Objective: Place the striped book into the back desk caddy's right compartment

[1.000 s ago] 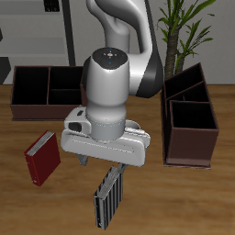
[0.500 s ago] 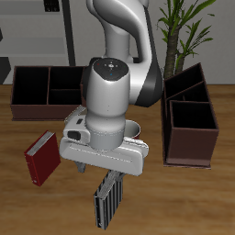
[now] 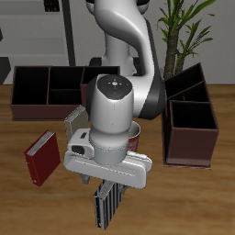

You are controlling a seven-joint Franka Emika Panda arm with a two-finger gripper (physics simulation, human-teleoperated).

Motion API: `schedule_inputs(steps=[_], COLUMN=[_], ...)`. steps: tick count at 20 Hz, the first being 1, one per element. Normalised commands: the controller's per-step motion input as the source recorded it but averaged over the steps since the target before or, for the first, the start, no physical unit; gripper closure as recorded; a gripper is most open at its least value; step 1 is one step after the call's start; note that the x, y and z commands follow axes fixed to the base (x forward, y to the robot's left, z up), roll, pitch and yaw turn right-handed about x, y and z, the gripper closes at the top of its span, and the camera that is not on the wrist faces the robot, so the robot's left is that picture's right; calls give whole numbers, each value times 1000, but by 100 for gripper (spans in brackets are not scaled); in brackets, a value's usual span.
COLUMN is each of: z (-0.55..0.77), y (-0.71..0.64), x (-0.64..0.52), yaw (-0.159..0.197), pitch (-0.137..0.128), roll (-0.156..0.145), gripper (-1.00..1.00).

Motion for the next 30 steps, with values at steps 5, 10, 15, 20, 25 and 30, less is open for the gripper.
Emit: schedule_inputs(steps=[5, 10, 15, 20, 25, 30], z=[-391, -282, -67, 142, 515, 743], y=[-29, -93, -99, 25, 62, 111], x=[57, -57, -94, -181, -265, -476], yaw=[-45, 5, -54, 18, 7, 17], pitch=[69, 33, 19, -10, -28, -6], roll=[3, 3, 2, 18, 4, -11], gripper=[-100, 100, 100, 100, 100, 100])
